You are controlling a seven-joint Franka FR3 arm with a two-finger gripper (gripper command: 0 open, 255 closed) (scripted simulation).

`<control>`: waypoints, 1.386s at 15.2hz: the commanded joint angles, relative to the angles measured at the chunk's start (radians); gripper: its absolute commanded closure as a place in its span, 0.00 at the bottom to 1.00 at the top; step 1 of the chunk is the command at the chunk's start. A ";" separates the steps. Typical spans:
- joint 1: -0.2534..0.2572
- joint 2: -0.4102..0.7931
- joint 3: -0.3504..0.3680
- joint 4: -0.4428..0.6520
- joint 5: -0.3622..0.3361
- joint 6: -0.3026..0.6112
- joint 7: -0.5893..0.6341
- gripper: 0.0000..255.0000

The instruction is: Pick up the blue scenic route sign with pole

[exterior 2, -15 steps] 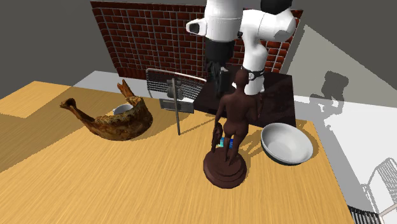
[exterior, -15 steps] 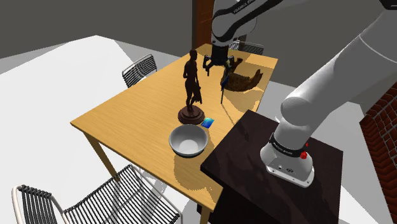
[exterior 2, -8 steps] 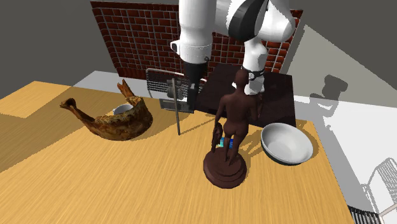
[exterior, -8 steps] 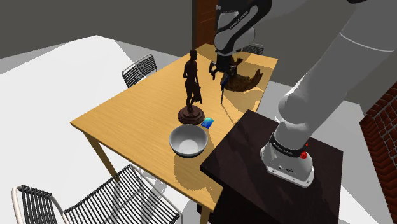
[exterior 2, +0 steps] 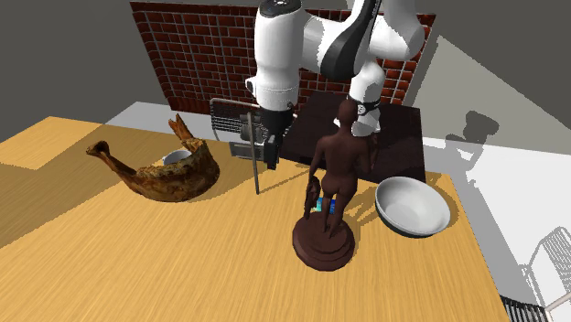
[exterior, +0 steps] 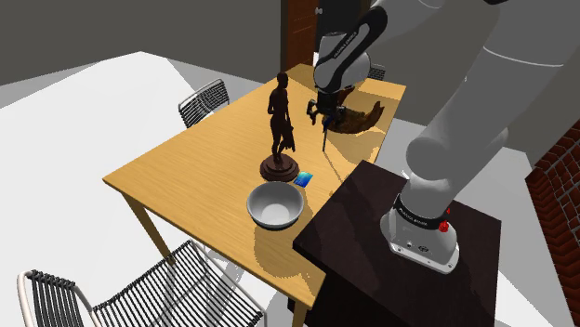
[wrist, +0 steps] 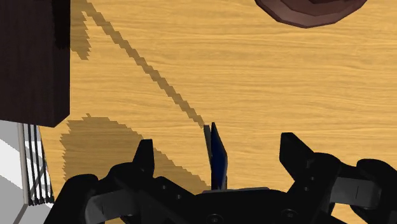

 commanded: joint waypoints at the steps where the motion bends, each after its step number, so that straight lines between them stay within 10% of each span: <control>1: -0.001 0.016 -0.001 -0.001 -0.003 0.018 0.002 0.00; 2: -0.001 0.016 -0.001 -0.001 -0.003 0.018 0.002 0.00; 3: -0.001 0.015 -0.001 -0.003 -0.003 0.019 0.002 1.00; 21: 0.003 -0.087 0.000 0.031 0.018 -0.116 -0.019 1.00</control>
